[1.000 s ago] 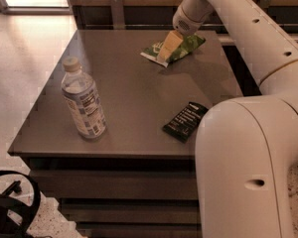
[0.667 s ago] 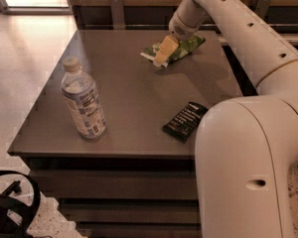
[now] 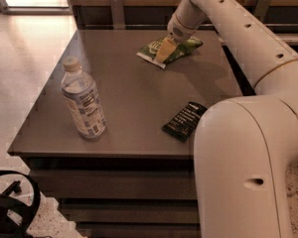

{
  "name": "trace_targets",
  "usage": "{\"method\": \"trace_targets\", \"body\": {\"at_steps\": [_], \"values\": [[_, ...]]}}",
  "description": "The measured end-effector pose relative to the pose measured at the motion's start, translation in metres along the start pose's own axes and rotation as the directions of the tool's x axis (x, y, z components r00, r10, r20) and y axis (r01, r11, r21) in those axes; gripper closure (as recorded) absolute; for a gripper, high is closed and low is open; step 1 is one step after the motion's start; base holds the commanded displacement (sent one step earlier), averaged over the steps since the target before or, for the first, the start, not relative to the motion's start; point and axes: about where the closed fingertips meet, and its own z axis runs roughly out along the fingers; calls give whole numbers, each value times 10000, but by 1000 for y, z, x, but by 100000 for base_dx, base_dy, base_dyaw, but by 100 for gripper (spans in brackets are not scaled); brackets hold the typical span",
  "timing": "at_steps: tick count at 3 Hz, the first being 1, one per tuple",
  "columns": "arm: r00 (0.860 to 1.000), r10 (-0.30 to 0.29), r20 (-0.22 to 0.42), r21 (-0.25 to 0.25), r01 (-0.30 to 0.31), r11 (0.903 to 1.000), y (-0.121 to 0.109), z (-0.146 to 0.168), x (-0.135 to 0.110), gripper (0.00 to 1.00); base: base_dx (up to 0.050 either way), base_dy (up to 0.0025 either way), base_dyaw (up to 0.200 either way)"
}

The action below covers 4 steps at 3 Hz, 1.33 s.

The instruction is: Pick green jalapeno chip bag

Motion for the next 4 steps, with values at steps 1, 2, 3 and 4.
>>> {"method": "trace_targets", "body": {"at_steps": [1, 2, 3, 4], "values": [[10000, -4, -27, -49, 3, 10000, 1, 4, 0, 65, 0, 0, 0], [10000, -6, -37, -68, 6, 10000, 2, 5, 0, 87, 0, 0, 0], [10000, -7, -37, -69, 6, 10000, 1, 4, -1, 100, 0, 0, 0], [9996, -128, 269, -181, 133, 9997, 6, -1, -4, 100, 0, 0, 0]]}}
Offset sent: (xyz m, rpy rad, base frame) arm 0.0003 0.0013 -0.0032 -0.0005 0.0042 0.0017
